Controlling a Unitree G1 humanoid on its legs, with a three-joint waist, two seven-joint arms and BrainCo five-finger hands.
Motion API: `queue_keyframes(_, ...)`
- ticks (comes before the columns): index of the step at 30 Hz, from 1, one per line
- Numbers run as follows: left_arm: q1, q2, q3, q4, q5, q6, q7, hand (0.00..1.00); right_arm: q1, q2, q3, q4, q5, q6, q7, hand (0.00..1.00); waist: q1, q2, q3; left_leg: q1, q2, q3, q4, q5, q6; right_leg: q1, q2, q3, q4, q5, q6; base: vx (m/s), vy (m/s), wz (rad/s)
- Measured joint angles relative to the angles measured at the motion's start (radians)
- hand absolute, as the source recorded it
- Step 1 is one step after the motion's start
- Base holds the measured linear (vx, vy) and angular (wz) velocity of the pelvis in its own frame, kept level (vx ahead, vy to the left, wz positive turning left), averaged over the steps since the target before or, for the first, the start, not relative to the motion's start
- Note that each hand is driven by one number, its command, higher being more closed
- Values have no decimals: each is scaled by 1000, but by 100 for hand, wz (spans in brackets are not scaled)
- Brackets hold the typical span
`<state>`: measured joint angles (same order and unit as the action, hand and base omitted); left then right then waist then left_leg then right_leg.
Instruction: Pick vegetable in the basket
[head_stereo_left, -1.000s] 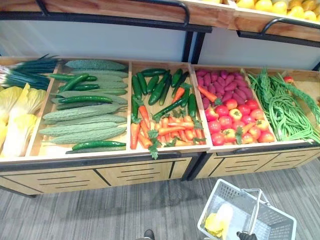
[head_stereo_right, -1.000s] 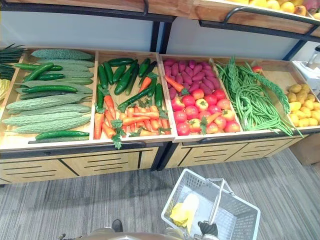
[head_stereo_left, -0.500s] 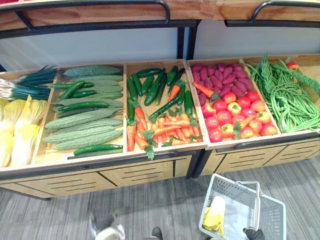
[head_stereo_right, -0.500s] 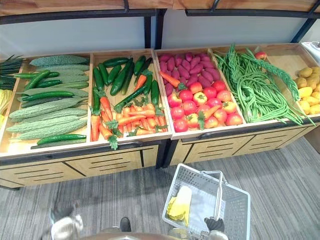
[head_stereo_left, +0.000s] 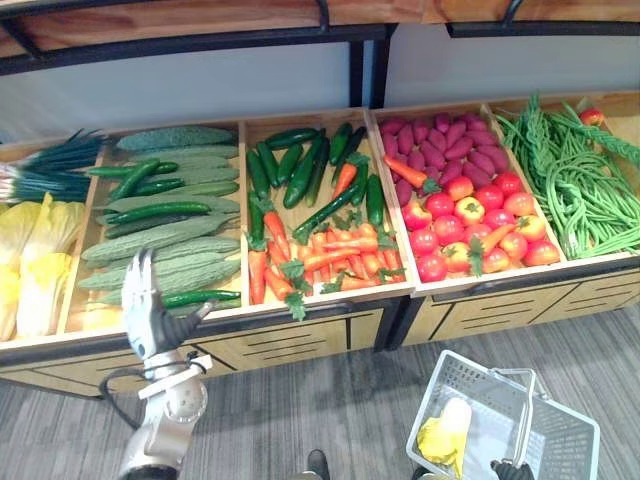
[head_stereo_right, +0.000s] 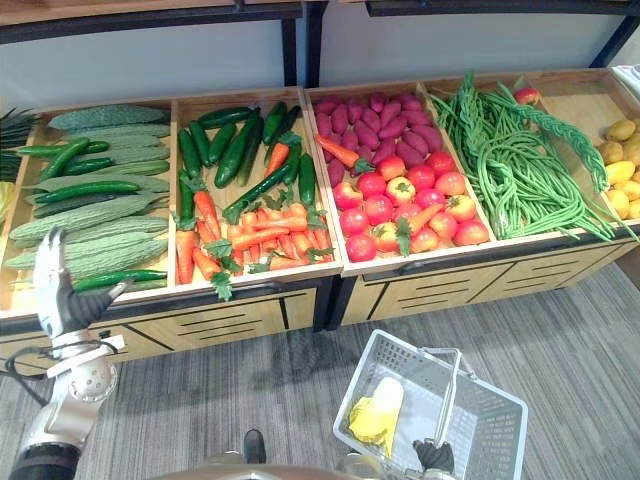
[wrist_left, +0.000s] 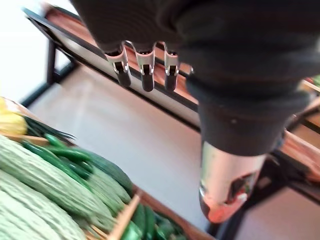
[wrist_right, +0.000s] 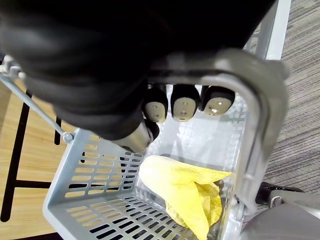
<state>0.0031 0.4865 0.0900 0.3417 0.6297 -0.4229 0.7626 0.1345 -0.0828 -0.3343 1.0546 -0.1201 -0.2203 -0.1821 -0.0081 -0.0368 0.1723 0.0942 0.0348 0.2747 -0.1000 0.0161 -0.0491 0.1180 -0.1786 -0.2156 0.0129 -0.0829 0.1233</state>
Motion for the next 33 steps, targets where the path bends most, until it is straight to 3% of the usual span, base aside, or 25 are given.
queue_keyframes(4, -69, 82, -128, 71, 18, 0, -152, 0, -2, -31, 36, -16, 0, -1, 21, 100, -21, 14, -7, 7, 7, 28, 2, 0, 0, -11, 6, 34, 6, 1, -1, 52, -26, -23)
queue_keyframes(10, -179, 157, -260, 173, 2, 49, -373, 0, -17, -71, 74, -22, 0, -5, 38, 100, -44, 30, -6, 10, 26, 72, 1, 1, -1, -45, 23, 69, 29, 1, -1, -19, -44, -19)
queue_keyframes(16, -306, 169, -330, 281, -27, 131, -554, 0, -19, -86, 107, -51, 1, -6, 40, 100, -55, 47, 6, -17, 29, 93, -4, 5, -3, -98, 26, 107, 46, 13, -4, -89, -8, -14)
queue_keyframes(24, -448, 176, -317, 423, -79, 193, -590, 0, -23, -86, 107, -66, 3, -6, 38, 100, -73, 51, 40, -24, 32, 103, -4, 11, -1, -112, 31, 121, 44, 19, -1, -29, -5, -6)
queue_keyframes(33, -536, 172, -263, 496, -116, 223, -495, 0, -33, -86, 109, -78, 8, -12, 23, 100, -75, 52, 78, -35, 38, 126, 3, 12, -4, -131, 38, 142, 43, 20, -3, 33, -14, -6)
